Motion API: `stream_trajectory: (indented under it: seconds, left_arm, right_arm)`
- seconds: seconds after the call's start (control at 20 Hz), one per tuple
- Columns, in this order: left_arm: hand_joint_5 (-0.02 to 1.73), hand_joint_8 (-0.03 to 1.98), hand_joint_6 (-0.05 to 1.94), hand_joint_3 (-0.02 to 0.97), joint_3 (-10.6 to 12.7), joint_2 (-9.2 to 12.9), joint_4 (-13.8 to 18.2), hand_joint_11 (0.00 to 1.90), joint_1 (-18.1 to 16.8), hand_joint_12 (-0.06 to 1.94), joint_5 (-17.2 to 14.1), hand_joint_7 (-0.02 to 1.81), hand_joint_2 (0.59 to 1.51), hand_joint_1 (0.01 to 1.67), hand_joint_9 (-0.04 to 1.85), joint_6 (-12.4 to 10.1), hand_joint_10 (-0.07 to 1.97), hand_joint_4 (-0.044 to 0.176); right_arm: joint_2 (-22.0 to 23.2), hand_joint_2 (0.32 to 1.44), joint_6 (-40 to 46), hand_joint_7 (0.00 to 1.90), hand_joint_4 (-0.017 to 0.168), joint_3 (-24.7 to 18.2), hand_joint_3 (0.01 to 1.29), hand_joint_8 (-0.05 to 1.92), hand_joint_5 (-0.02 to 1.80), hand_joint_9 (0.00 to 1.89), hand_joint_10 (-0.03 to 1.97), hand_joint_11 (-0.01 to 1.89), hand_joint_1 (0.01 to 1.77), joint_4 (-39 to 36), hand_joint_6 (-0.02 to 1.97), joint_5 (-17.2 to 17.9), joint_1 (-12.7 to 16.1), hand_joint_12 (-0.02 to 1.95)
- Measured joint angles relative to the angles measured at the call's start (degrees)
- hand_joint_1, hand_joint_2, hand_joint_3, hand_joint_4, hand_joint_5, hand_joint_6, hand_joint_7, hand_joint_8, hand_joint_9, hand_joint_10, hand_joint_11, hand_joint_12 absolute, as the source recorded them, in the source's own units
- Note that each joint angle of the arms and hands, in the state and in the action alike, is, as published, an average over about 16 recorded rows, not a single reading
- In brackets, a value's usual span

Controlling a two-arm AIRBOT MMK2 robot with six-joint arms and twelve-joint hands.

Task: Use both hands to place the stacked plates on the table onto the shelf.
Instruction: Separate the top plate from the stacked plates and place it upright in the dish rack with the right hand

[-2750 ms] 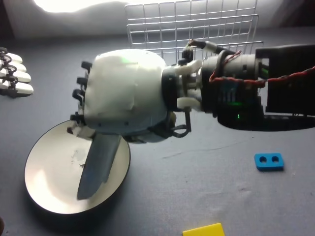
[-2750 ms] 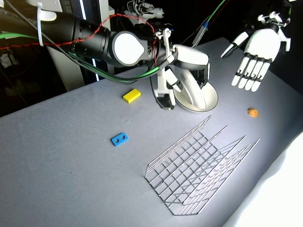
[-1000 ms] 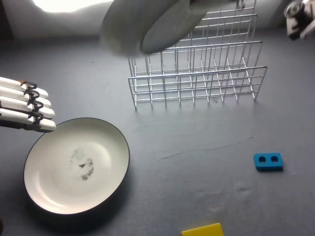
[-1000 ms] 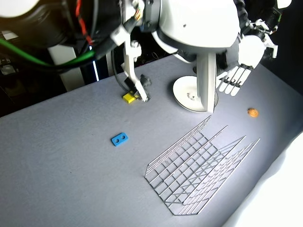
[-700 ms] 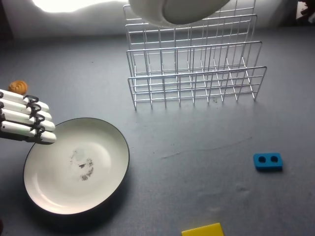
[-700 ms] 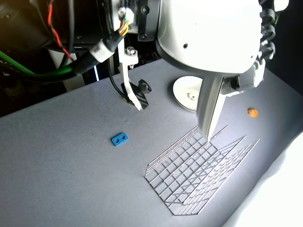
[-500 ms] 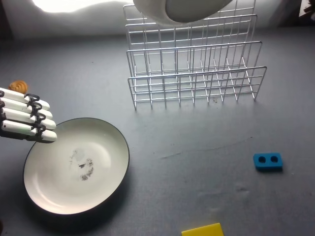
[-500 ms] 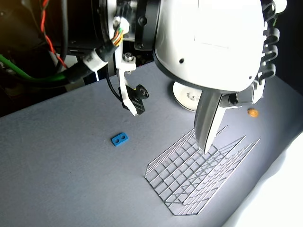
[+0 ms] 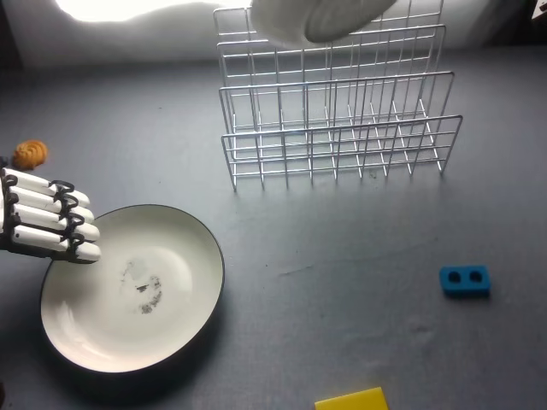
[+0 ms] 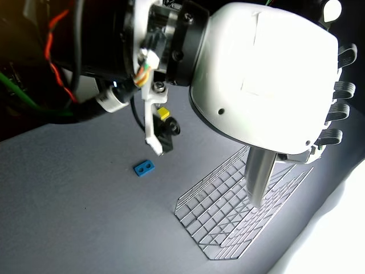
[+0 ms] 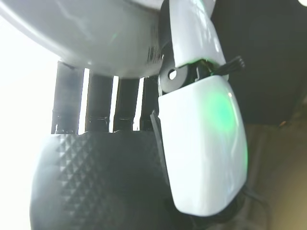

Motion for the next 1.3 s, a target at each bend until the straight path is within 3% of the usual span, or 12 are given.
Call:
stream_trajectory:
  seconds: [0.45, 1.3]
  left_arm:
    - [0.02, 0.01, 0.02, 0.02, 0.21, -0.26, 0.05, 0.02, 0.66, -0.01, 0.6, 0.02, 1.192, 0.02, 0.02, 0.2, 0.0, 0.006]
    - [0.04, 0.01, 0.02, 0.019, 0.22, -0.27, 0.43, 0.02, 0.75, 0.0, 0.94, 0.02, 1.191, 0.02, 0.02, 0.29, 0.0, 0.007]
  right_arm:
    - [-0.53, 0.98, 3.28, 1.03, -0.009, 0.6, 0.02, 0.87, 0.88, 1.03, 1.01, 0.91, 1.37, -5.71, 0.96, -1.78, -0.54, 1.0]
    - [-3.67, 0.99, 19.57, 1.04, -0.008, 3.11, 0.02, 0.87, 0.88, 1.03, 1.03, 0.91, 1.37, -5.62, 0.97, -8.74, -2.98, 1.02]
